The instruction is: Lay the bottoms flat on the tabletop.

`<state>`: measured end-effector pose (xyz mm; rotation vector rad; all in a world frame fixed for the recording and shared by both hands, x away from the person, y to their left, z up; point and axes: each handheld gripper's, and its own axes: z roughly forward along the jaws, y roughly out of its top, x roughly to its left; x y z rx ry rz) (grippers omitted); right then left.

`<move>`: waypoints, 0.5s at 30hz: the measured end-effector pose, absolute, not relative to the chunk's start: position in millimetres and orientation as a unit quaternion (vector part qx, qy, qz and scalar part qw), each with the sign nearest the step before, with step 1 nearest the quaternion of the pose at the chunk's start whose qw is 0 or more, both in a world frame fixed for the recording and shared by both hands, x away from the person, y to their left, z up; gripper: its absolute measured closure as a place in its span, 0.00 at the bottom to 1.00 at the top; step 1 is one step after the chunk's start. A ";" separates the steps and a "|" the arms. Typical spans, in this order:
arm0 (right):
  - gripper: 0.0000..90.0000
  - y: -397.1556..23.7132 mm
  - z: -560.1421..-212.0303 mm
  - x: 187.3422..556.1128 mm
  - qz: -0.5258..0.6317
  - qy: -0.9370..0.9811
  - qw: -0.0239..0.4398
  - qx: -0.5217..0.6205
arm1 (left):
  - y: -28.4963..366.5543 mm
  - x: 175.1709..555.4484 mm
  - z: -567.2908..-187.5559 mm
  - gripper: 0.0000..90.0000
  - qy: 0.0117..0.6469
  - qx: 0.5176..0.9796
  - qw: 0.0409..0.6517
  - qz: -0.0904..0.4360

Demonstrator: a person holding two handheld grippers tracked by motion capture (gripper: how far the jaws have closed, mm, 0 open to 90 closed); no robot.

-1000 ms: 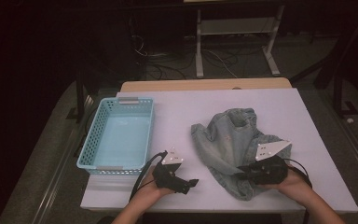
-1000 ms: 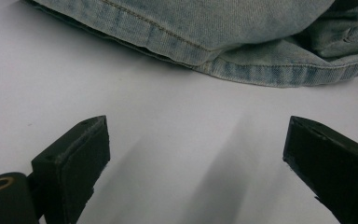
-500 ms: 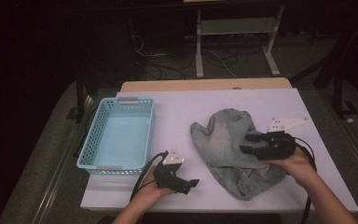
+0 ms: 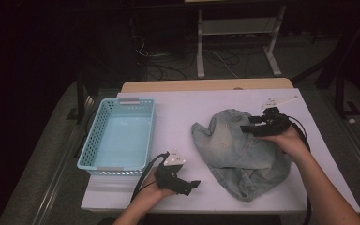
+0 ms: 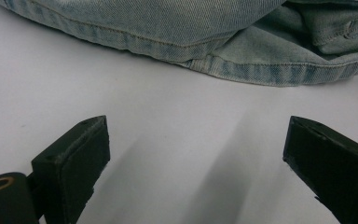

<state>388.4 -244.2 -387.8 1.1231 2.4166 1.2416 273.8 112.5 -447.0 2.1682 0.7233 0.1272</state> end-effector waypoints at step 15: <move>0.44 -247.2 -422.1 408.2 0.373 0.814 0.086 0.437 | 111.6 273.8 -447.2 0.08 0.286 0.863 0.414 0.050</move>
